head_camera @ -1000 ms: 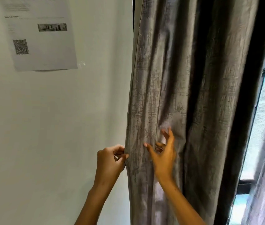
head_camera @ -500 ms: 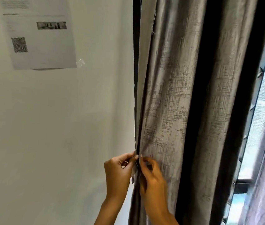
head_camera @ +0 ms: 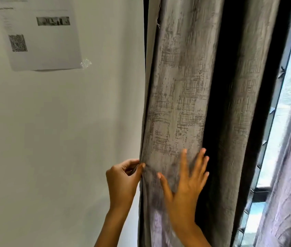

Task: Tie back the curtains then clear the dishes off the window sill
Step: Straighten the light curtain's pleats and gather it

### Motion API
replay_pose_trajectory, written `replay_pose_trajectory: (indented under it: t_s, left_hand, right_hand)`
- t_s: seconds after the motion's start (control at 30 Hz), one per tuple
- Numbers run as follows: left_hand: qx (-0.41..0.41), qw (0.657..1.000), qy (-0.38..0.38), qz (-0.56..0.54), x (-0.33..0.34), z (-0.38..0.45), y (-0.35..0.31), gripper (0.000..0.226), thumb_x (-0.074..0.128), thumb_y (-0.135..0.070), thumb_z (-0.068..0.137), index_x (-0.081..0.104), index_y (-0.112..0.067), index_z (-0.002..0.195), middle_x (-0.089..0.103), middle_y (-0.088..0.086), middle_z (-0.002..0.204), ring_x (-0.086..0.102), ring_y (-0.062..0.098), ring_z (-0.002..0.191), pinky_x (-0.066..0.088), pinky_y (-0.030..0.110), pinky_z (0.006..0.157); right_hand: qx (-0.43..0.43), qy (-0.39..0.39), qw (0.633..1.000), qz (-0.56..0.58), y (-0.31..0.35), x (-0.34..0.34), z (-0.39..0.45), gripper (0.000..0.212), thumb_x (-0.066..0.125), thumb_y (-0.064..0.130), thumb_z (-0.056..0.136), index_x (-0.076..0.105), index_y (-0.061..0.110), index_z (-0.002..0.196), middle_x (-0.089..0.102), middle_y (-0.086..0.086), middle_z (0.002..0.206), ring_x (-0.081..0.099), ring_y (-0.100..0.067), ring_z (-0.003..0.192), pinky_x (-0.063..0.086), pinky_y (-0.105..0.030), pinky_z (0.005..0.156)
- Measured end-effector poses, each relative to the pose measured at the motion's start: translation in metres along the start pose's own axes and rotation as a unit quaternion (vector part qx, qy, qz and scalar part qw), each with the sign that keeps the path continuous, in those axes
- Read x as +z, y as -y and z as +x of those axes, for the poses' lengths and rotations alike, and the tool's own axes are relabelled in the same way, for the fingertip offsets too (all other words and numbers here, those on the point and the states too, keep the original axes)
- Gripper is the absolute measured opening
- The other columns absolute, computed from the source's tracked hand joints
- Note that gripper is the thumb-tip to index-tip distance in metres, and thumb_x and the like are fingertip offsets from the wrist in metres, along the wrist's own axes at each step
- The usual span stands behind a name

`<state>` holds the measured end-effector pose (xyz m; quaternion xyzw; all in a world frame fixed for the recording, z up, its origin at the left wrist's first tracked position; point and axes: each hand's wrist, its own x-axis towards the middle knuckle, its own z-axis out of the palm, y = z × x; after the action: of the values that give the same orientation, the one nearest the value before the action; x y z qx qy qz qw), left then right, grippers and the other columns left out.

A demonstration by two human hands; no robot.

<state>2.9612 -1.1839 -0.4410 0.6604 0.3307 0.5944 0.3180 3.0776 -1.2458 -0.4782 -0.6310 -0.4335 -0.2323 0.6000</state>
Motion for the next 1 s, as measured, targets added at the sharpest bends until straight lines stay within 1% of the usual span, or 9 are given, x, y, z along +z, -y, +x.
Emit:
replay_pose_trajectory:
  t_s: [0.1, 0.2, 0.33, 0.4, 0.5, 0.7, 0.83, 0.93, 1.0]
  left_hand:
    - [-0.011, 1.000, 0.011, -0.010, -0.002, -0.002, 0.000, 0.017, 0.078, -0.016, 0.074, 0.075, -0.011, 0.090, 0.074, -0.005, 0.077, 0.071, 0.006, 0.069, 0.060, 0.028, 0.068]
    - [-0.006, 0.999, 0.024, -0.024, -0.002, -0.006, -0.004, 0.018, 0.078, -0.013, 0.074, 0.076, -0.007, 0.090, 0.074, -0.004, 0.074, 0.070, 0.006, 0.066, 0.058, 0.021, 0.062]
    - [-0.011, 0.998, 0.039, -0.042, -0.001, -0.010, -0.006, 0.011, 0.078, -0.013, 0.075, 0.077, -0.012, 0.086, 0.074, -0.004, 0.072, 0.071, 0.010, 0.068, 0.059, 0.026, 0.065]
    - [-0.017, 0.998, 0.044, -0.048, -0.002, -0.011, -0.004, 0.012, 0.078, -0.013, 0.076, 0.077, -0.010, 0.088, 0.075, -0.003, 0.075, 0.072, 0.012, 0.070, 0.060, 0.032, 0.070]
    - [-0.019, 0.997, 0.054, -0.054, -0.004, -0.013, -0.003, 0.015, 0.077, -0.013, 0.075, 0.077, -0.010, 0.090, 0.075, -0.002, 0.078, 0.072, 0.013, 0.073, 0.060, 0.037, 0.075]
    - [-0.010, 0.996, 0.056, -0.066, -0.004, -0.018, -0.008, 0.023, 0.078, -0.023, 0.072, 0.076, -0.012, 0.092, 0.075, -0.004, 0.081, 0.072, 0.011, 0.077, 0.059, 0.031, 0.075]
    - [0.023, 0.999, 0.024, -0.019, -0.004, -0.015, -0.009, 0.016, 0.078, -0.017, 0.075, 0.073, -0.022, 0.090, 0.072, -0.012, 0.076, 0.069, 0.001, 0.070, 0.056, 0.018, 0.071]
    - [0.037, 0.999, 0.014, 0.020, -0.008, -0.010, -0.007, 0.015, 0.077, -0.016, 0.076, 0.073, -0.017, 0.091, 0.069, -0.015, 0.074, 0.068, -0.001, 0.069, 0.056, 0.015, 0.068]
    - [0.047, 0.998, 0.014, 0.034, -0.011, -0.007, -0.006, 0.015, 0.078, -0.014, 0.075, 0.071, -0.023, 0.085, 0.066, -0.021, 0.071, 0.067, -0.002, 0.067, 0.055, 0.013, 0.065]
  right_hand:
    - [0.079, 0.057, 0.993, 0.069, 0.003, 0.000, 0.004, 0.100, 0.066, 0.036, 0.085, -0.010, 0.031, 0.150, 0.005, 0.001, 0.160, 0.014, -0.018, 0.145, 0.014, -0.027, 0.116]
    - [0.052, 0.128, 0.989, 0.057, 0.000, 0.003, -0.003, 0.082, 0.062, 0.010, 0.089, 0.009, 0.034, 0.147, 0.035, 0.005, 0.151, 0.043, -0.016, 0.132, 0.011, -0.003, 0.104]
    - [-0.009, 0.222, 0.975, 0.022, -0.005, 0.013, -0.017, 0.049, 0.047, 0.064, 0.089, 0.042, 0.050, 0.135, 0.044, 0.026, 0.141, 0.037, -0.002, 0.135, 0.026, -0.035, 0.116]
    - [-0.056, 0.246, 0.967, 0.030, -0.006, 0.009, -0.022, 0.043, 0.047, 0.050, 0.094, 0.041, 0.047, 0.137, 0.038, 0.025, 0.145, 0.035, -0.002, 0.136, 0.028, -0.036, 0.116]
    - [-0.058, 0.263, 0.961, 0.059, -0.007, 0.011, -0.027, 0.078, 0.051, 0.000, 0.092, 0.011, 0.037, 0.148, 0.011, 0.026, 0.154, 0.020, -0.001, 0.142, 0.025, -0.028, 0.116]
    - [-0.028, 0.299, 0.945, 0.127, 0.001, 0.011, -0.020, 0.053, 0.029, 0.042, 0.096, 0.014, 0.034, 0.146, 0.012, 0.022, 0.154, 0.016, 0.002, 0.142, 0.019, -0.008, 0.110]
    - [-0.071, 0.285, 0.948, 0.123, -0.002, 0.011, -0.018, 0.053, 0.030, 0.046, 0.095, 0.022, 0.032, 0.146, 0.003, 0.010, 0.159, 0.003, -0.010, 0.147, 0.011, -0.032, 0.120]
    - [0.017, 0.198, 0.977, 0.077, -0.009, 0.010, -0.002, 0.083, 0.038, 0.069, 0.083, 0.002, 0.037, 0.150, -0.022, 0.007, 0.157, -0.017, -0.012, 0.145, -0.011, -0.045, 0.115]
    - [0.137, 0.170, 0.968, 0.123, -0.014, 0.008, 0.014, 0.115, 0.052, 0.081, 0.064, -0.019, 0.041, 0.145, -0.024, 0.010, 0.155, -0.016, -0.011, 0.145, -0.005, -0.051, 0.117]
